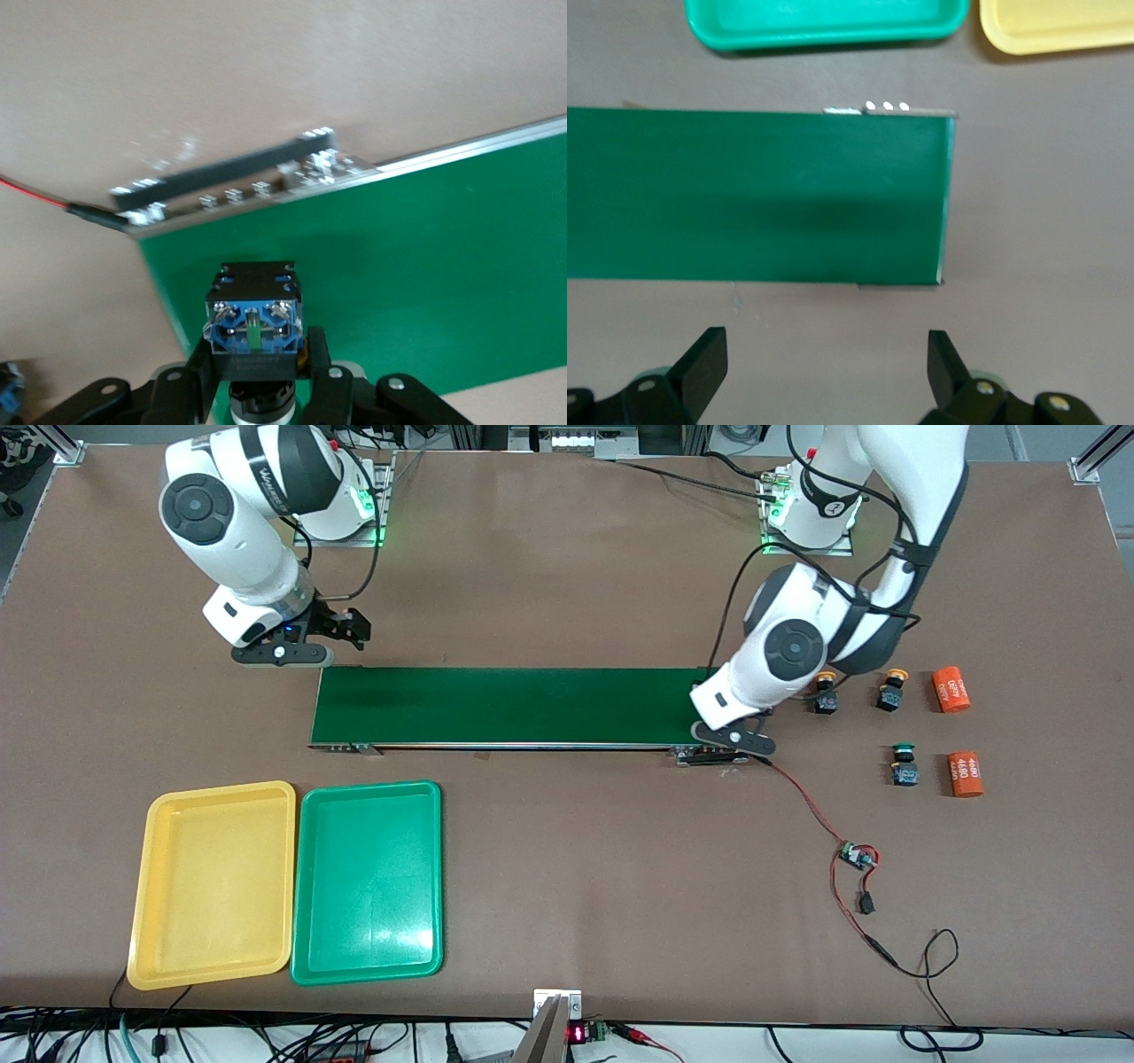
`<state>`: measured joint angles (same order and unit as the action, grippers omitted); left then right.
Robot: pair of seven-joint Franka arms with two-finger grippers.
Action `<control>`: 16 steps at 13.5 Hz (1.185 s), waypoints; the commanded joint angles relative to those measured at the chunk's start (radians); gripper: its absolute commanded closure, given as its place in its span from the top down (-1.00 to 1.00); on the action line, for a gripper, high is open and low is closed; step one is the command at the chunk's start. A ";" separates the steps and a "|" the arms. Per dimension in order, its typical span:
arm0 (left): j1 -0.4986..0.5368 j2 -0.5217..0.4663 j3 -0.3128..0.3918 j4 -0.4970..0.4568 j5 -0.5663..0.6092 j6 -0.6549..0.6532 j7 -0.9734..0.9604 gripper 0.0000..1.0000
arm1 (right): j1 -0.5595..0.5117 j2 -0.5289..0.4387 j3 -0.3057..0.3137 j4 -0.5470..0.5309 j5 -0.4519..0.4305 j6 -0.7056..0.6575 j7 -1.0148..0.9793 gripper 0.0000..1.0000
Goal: Sort buttons by color to trays
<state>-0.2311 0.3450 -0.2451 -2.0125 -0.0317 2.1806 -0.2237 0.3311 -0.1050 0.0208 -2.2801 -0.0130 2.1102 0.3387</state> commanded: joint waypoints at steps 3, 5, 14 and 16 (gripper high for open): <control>0.003 0.018 -0.013 -0.012 0.001 0.033 -0.019 -0.50 | 0.054 0.034 -0.010 0.001 0.011 0.083 0.091 1.00; 0.003 0.034 -0.011 -0.020 -0.001 0.042 -0.019 -0.20 | 0.058 0.045 -0.010 0.002 0.011 0.089 0.092 1.00; 0.181 -0.121 -0.008 0.001 -0.002 -0.048 -0.008 1.00 | 0.068 0.051 -0.012 0.002 0.011 0.090 0.091 1.00; 0.294 -0.100 -0.005 -0.006 0.010 -0.047 -0.009 1.00 | 0.068 0.051 -0.012 0.002 0.011 0.094 0.091 1.00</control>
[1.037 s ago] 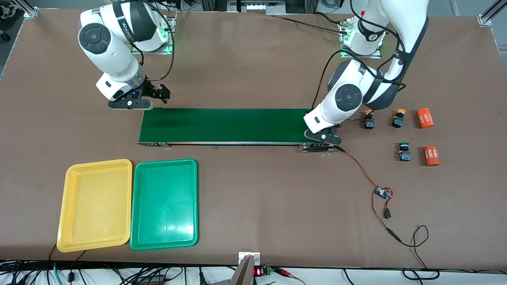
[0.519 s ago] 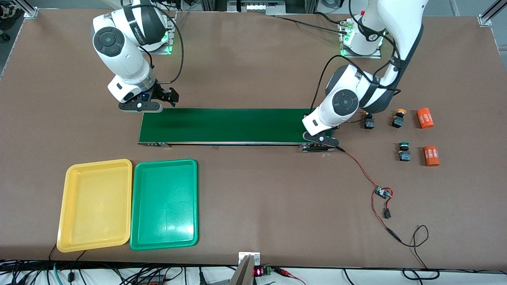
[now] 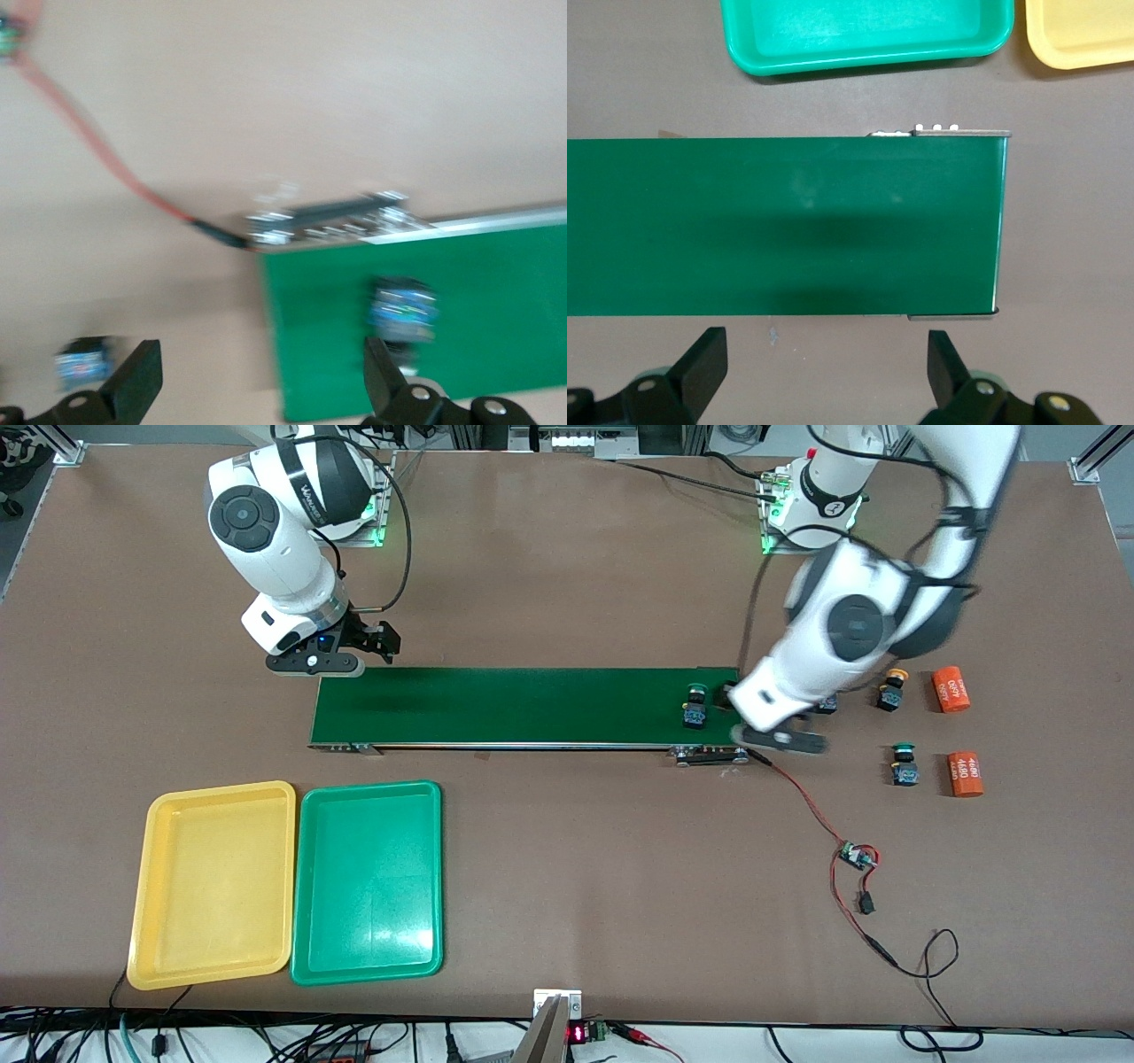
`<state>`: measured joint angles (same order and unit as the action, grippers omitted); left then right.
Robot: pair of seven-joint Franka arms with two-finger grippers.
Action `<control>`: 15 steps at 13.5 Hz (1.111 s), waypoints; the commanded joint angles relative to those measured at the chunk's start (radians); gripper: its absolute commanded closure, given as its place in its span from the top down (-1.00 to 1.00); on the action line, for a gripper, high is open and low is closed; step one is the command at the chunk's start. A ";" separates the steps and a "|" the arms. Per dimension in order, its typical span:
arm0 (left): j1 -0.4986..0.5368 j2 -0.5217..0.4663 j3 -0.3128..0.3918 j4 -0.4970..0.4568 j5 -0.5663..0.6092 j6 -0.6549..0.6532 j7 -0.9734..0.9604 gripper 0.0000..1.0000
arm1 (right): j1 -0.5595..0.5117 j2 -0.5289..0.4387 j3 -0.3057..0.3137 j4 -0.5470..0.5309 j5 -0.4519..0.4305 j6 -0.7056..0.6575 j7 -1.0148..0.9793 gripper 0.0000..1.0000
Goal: Sort buttons by color to trays
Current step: 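Grasp another green button with the left gripper while the right gripper hovers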
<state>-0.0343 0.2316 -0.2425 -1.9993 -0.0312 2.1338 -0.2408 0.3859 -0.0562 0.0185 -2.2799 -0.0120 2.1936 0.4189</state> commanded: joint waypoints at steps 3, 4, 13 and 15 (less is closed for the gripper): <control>0.187 0.054 0.019 -0.012 0.154 0.066 0.017 1.00 | 0.011 0.002 -0.008 0.000 0.012 0.012 0.014 1.00; 0.224 0.067 0.019 -0.012 0.233 0.074 0.018 1.00 | 0.013 0.004 -0.008 0.002 0.012 0.024 0.021 1.00; 0.418 0.318 0.017 0.112 0.255 0.138 0.287 1.00 | 0.201 0.185 -0.009 0.068 0.009 0.190 0.267 1.00; 0.422 0.340 0.017 0.112 0.254 0.147 0.285 1.00 | 0.209 0.213 -0.009 0.091 0.010 0.187 0.268 1.00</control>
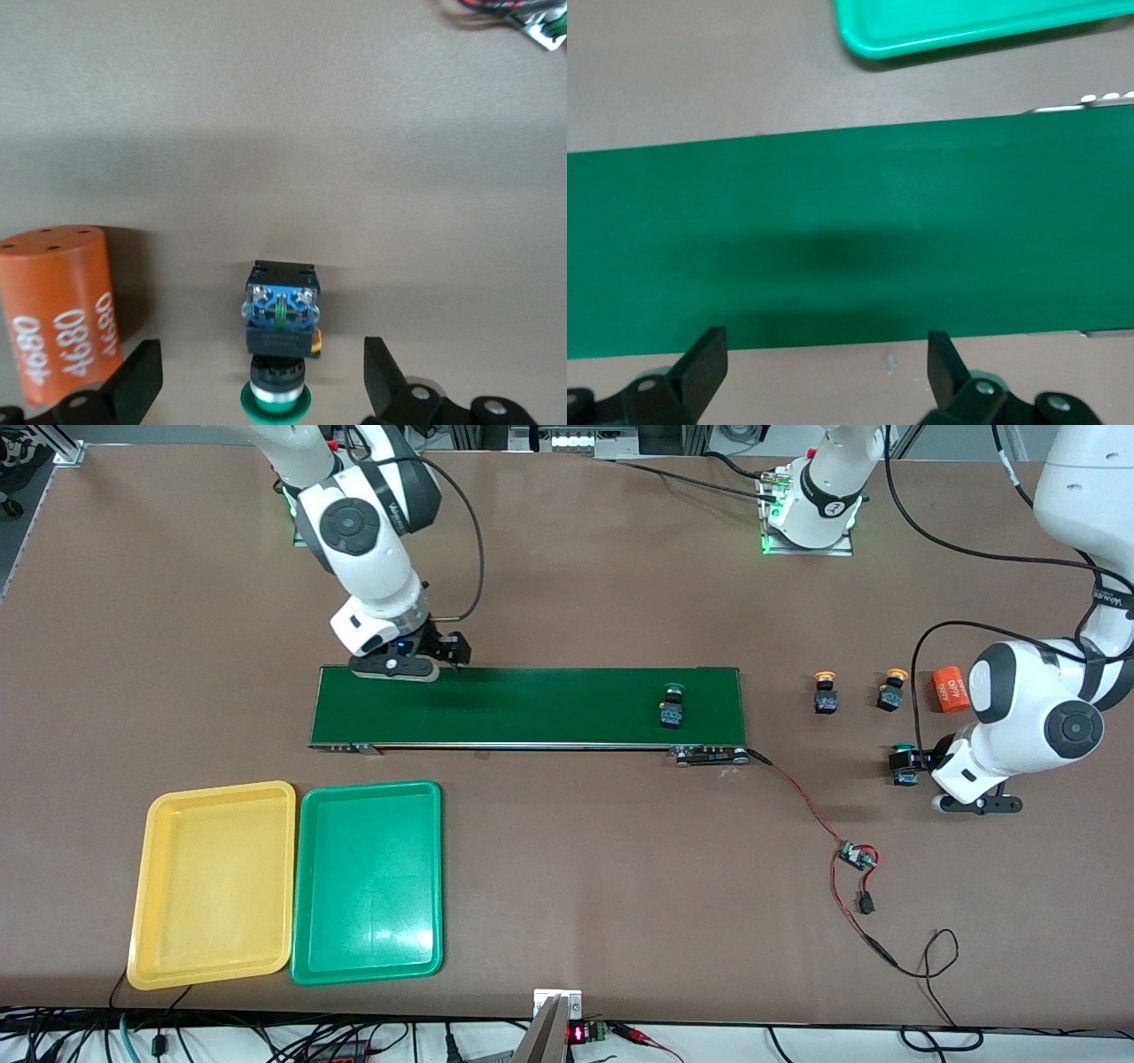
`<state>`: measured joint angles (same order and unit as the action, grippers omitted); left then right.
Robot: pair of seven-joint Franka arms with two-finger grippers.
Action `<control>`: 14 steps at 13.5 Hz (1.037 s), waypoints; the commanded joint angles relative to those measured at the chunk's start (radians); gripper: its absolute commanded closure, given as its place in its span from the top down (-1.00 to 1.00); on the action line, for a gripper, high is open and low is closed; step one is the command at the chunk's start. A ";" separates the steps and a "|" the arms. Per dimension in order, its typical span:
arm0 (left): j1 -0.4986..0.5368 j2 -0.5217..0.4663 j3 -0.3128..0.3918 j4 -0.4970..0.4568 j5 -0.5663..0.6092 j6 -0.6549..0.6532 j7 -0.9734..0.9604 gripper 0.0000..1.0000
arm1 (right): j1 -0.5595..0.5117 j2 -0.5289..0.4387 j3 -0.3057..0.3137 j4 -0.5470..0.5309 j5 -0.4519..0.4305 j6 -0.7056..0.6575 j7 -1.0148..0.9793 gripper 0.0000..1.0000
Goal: Sort buttons by color to trays
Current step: 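Grasp another green button with the left gripper while the right gripper hovers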
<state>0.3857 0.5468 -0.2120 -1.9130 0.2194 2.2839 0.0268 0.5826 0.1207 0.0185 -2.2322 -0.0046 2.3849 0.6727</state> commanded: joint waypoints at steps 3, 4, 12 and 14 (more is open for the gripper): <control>0.002 0.039 -0.013 0.025 0.001 0.015 0.019 1.00 | 0.009 0.043 -0.009 0.052 0.005 -0.007 0.015 1.00; 0.002 0.047 -0.013 0.025 0.003 0.015 0.025 0.95 | 0.011 0.048 -0.009 0.052 0.005 -0.007 0.015 1.00; 0.004 0.047 -0.013 0.023 0.006 0.011 0.093 -0.95 | 0.013 0.048 -0.009 0.052 0.005 -0.006 0.015 1.00; -0.008 -0.037 -0.032 0.014 0.008 -0.001 0.100 -0.95 | 0.011 0.048 -0.009 0.052 0.005 -0.006 0.015 1.00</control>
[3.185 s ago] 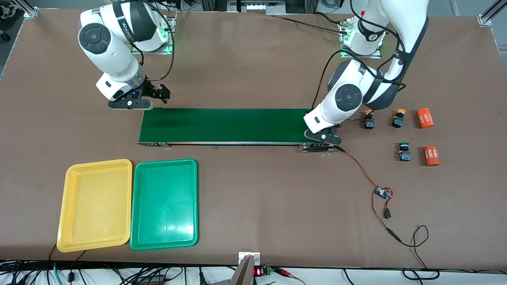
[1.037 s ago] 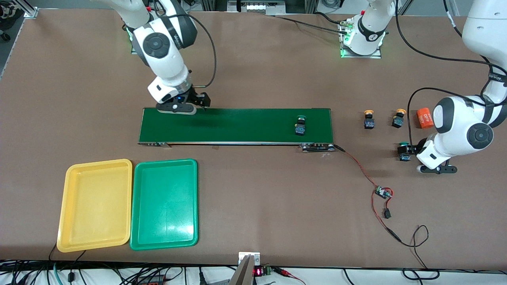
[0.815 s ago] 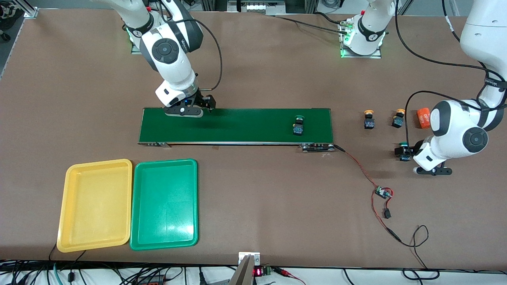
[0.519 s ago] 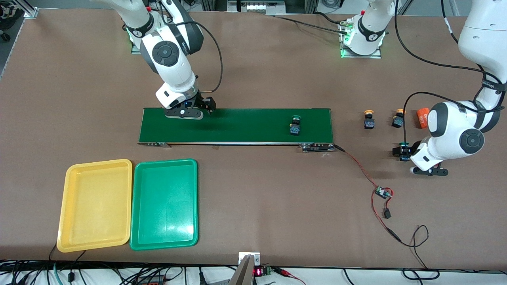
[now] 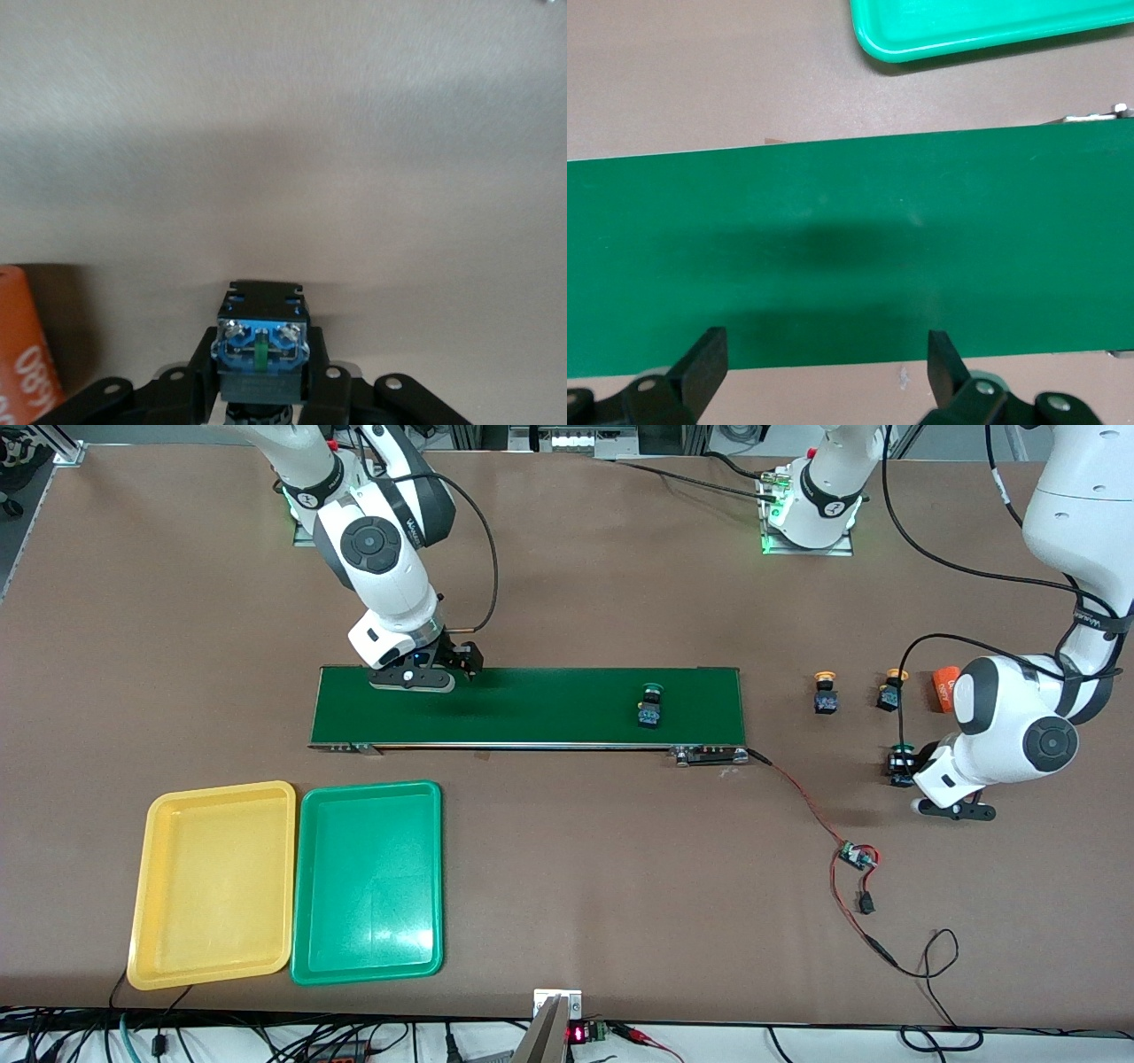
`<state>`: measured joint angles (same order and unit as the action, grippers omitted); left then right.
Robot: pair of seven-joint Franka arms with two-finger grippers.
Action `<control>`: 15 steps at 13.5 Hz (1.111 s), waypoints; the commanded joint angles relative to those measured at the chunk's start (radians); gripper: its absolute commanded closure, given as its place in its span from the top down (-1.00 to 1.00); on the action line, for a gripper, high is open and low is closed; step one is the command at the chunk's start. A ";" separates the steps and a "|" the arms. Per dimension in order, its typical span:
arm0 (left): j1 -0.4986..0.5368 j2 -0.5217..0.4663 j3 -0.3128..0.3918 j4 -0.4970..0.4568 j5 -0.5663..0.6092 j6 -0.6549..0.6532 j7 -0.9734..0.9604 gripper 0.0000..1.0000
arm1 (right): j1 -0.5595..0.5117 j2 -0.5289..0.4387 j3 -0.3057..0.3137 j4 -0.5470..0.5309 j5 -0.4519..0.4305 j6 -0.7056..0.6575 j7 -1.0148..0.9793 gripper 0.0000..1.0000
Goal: Sort buttons by color to trays
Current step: 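Place the second green button on the belt with the left gripper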
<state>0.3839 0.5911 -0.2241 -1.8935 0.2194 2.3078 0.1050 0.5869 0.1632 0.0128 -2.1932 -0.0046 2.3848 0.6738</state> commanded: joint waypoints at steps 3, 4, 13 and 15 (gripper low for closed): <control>-0.025 -0.187 -0.154 -0.007 0.001 -0.135 0.022 -0.95 | -0.009 -0.024 -0.013 0.071 0.005 -0.088 -0.005 1.00; -0.057 -0.210 -0.187 -0.007 0.001 -0.165 0.012 -0.95 | -0.016 -0.016 -0.013 0.107 0.003 -0.146 0.000 1.00; -0.388 -0.208 -0.210 -0.044 -0.129 -0.226 -0.383 -0.80 | -0.019 -0.013 -0.013 0.112 0.003 -0.173 0.000 1.00; -0.417 -0.191 -0.210 -0.045 -0.132 -0.226 -0.384 -0.77 | -0.016 -0.005 -0.013 0.112 0.003 -0.167 0.004 1.00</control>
<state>-0.0110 0.3892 -0.4450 -1.9379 0.1050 2.0780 -0.2794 0.5747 0.1535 -0.0047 -2.0872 -0.0046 2.2240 0.6737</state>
